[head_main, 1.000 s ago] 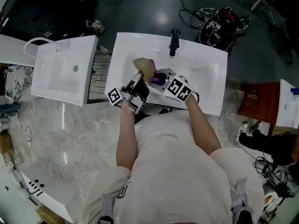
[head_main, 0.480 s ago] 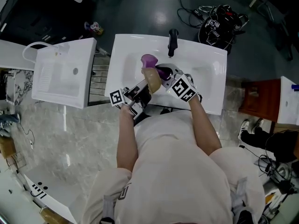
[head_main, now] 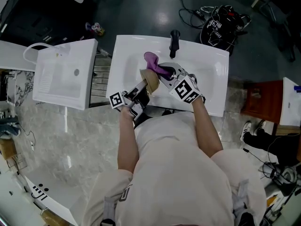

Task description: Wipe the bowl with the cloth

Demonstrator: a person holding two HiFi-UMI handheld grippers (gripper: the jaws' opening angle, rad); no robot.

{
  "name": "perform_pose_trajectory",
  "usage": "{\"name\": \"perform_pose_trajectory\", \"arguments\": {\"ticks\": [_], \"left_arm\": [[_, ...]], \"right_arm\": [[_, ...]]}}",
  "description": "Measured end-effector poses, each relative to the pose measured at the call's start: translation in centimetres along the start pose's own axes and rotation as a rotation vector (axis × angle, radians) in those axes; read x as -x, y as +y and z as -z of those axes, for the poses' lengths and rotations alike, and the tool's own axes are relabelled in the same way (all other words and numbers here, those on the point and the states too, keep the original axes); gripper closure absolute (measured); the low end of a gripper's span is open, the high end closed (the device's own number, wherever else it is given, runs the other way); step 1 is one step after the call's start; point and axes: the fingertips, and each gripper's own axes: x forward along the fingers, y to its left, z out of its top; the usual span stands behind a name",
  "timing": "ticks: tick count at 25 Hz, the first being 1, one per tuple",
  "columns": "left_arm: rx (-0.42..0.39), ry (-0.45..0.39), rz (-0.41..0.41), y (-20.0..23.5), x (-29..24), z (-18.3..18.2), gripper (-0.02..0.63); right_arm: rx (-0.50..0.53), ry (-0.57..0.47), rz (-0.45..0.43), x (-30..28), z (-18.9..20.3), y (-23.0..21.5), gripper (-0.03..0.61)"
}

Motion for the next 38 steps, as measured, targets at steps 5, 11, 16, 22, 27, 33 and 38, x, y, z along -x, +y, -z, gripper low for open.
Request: {"name": "perform_pose_trajectory", "arguments": {"ticks": [5, 11, 16, 22, 27, 33, 38], "left_arm": [[0.003, -0.058, -0.033, 0.9, 0.9, -0.8, 0.595], [0.021, -0.118, -0.022, 0.7, 1.4, -1.7, 0.595], [-0.013, -0.137, -0.008, -0.5, 1.0, -2.1, 0.595], [-0.039, -0.039, 0.003, -0.9, 0.4, -0.5, 0.595], [-0.055, 0.013, -0.045, -0.1, 0.6, 0.4, 0.595], [-0.057, 0.029, -0.098, 1.3, 1.0, 0.8, 0.595], [-0.133, 0.047, -0.172, 2.2, 1.3, 0.8, 0.594]], "right_arm": [[0.018, 0.011, -0.031, 0.2, 0.1, 0.9, 0.489], [0.035, 0.039, -0.121, 0.6, 0.4, 2.4, 0.489], [0.094, 0.078, -0.174, 0.4, 1.3, 4.1, 0.489], [0.237, 0.149, -0.121, 0.1, 2.3, 3.8, 0.489], [0.251, 0.148, -0.08, 0.0, 2.0, 3.0, 0.489], [0.225, 0.13, -0.028, 0.4, 1.6, 2.0, 0.489], [0.245, 0.136, 0.005, 0.7, 1.7, 1.4, 0.489]]}}
